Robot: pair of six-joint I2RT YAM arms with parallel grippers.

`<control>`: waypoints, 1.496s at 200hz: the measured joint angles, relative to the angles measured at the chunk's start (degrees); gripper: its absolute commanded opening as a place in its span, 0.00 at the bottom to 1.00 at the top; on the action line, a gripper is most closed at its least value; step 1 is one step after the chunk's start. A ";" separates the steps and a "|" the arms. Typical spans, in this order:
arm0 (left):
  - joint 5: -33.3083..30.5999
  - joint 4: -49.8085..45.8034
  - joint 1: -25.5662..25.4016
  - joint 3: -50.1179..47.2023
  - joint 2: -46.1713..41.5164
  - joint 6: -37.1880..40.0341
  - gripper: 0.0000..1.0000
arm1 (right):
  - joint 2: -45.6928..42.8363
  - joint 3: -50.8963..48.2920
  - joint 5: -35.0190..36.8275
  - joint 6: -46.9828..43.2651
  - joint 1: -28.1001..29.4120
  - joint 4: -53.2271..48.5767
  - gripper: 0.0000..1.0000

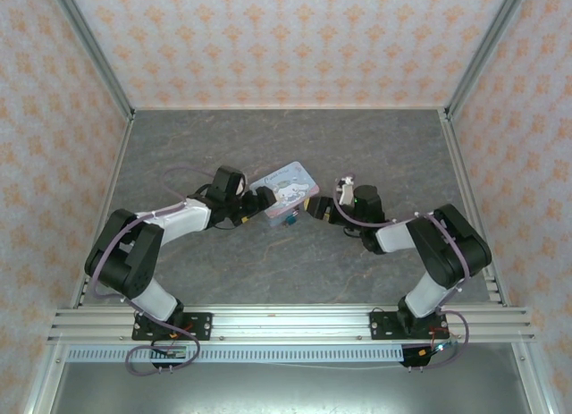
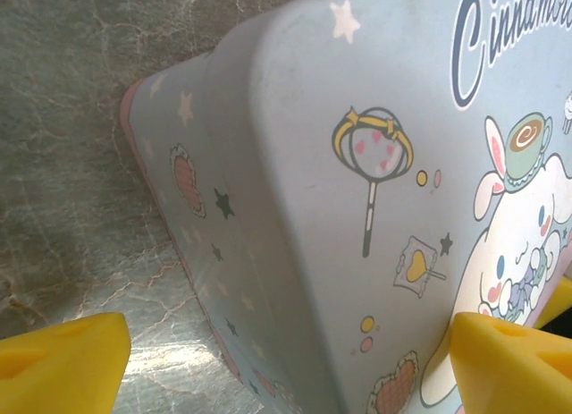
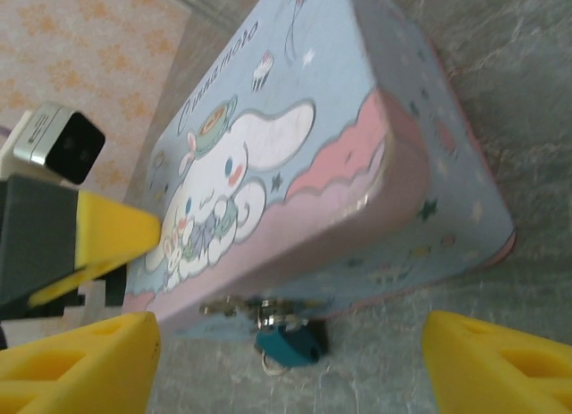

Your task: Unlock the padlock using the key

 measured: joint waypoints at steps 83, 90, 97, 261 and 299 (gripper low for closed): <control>-1.14 -0.13 -0.68 -0.02 -0.20 -1.49 0.91 | 9.84 0.44 -2.25 2.43 4.68 12.81 0.75; -1.14 -0.13 -0.68 -0.02 -0.20 -1.49 0.91 | 10.49 1.14 -2.36 2.58 4.85 13.33 0.75; -1.14 -0.13 -0.68 -0.02 -0.20 -1.49 0.91 | 11.02 1.73 -2.38 2.60 4.94 13.73 0.74; -1.31 -0.11 -0.68 -0.02 -0.20 -1.49 0.91 | 14.99 2.56 -4.11 5.14 6.23 17.84 0.40; -1.31 -0.13 -0.74 -0.02 -0.20 -1.51 0.91 | 14.95 2.21 -3.87 4.66 6.21 16.98 0.31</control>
